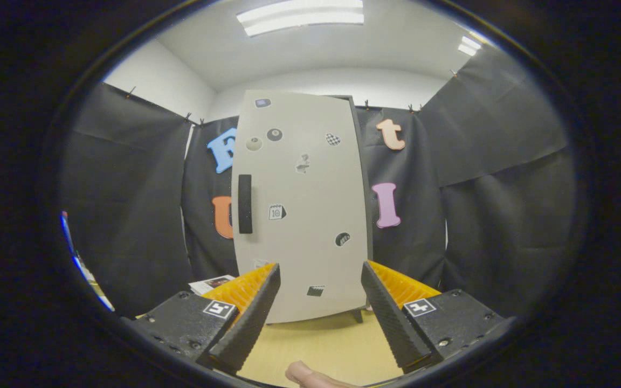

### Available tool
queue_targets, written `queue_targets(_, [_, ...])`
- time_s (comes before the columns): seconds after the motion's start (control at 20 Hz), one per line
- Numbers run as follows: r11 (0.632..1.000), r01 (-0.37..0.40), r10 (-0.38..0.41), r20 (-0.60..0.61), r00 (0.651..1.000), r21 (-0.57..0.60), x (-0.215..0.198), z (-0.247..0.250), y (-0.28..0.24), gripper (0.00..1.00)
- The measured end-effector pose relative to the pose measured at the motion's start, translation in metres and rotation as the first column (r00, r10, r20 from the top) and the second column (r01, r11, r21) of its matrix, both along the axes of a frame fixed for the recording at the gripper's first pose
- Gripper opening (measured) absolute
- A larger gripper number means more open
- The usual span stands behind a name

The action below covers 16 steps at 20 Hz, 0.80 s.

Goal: Open the shoe cabinet door, grab the shoes and put them into the shoe cabinet, then close the shoe cabinet door.

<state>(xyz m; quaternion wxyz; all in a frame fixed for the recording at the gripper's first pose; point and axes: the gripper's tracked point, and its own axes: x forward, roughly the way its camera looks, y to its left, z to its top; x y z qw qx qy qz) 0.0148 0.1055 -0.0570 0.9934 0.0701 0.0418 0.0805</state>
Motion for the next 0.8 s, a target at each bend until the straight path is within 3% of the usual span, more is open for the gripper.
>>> queue_targets(0.2, [0.998, -0.056, 0.056, -0.009, 0.998, -0.013, -0.011, 0.001, 0.012, 0.98])
queue_targets(0.55, [0.999, -0.029, 0.029, 0.017, 0.999, -0.034, -0.012, 0.013, 0.004, 0.99])
queue_targets(0.8, [0.998, -0.059, 0.059, -0.008, 0.998, -0.014, -0.016, 0.003, 0.006, 0.98])
